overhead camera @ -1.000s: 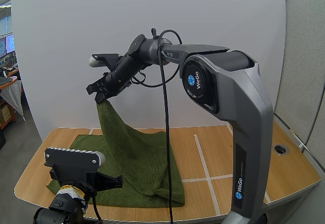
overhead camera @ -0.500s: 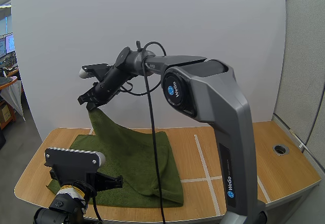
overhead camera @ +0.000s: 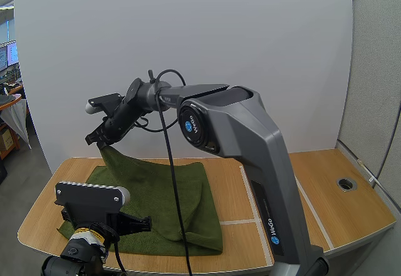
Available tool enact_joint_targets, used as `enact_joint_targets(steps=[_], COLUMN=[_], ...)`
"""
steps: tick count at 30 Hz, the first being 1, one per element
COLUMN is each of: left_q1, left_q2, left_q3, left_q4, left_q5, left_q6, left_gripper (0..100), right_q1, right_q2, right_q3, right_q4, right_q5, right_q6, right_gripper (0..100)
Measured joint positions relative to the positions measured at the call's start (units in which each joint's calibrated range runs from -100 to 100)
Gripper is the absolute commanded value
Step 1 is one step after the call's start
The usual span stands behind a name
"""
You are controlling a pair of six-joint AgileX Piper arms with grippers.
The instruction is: Fold the towel
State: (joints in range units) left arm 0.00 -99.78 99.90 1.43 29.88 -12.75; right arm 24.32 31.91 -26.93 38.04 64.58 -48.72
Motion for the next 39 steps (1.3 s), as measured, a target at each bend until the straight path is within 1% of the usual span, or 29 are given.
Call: enact_joint_targets(steps=[2,7,12,20,23,31,39], left_q1=[0.0,0.0,0.0,0.0,0.0,0.0,0.0], left_q2=[0.0,0.0,0.0,0.0,0.0,0.0,0.0], left_q3=[0.0,0.0,0.0,0.0,0.0,0.0,0.0], left_q4=[0.0,0.0,0.0,0.0,0.0,0.0,0.0], left_q5=[0.0,0.0,0.0,0.0,0.0,0.0,0.0], left_q6=[0.0,0.0,0.0,0.0,0.0,0.0,0.0], left_gripper=[0,0,0,0,0,0,0], right_q1=[0.1,0.1,0.5,1.6,2.2,2.4,2.5], right_q2=[2.2,6.0,8.0,9.5,10.3,13.6,15.5], right_q3=[-0.9,-2.7,-4.4,-4.7,-4.9,-7.9,-8.4], right_q4=[0.0,-0.1,0.0,-0.1,-0.4,-0.4,-0.4], right_q5=[-3.1,-5.7,-7.1,-12.4,-16.0,-18.9,-20.7], right_q6=[-0.1,-0.1,-0.2,-0.5,-0.6,-0.6,-0.6], right_gripper=[0,0,0,0,0,0,0])
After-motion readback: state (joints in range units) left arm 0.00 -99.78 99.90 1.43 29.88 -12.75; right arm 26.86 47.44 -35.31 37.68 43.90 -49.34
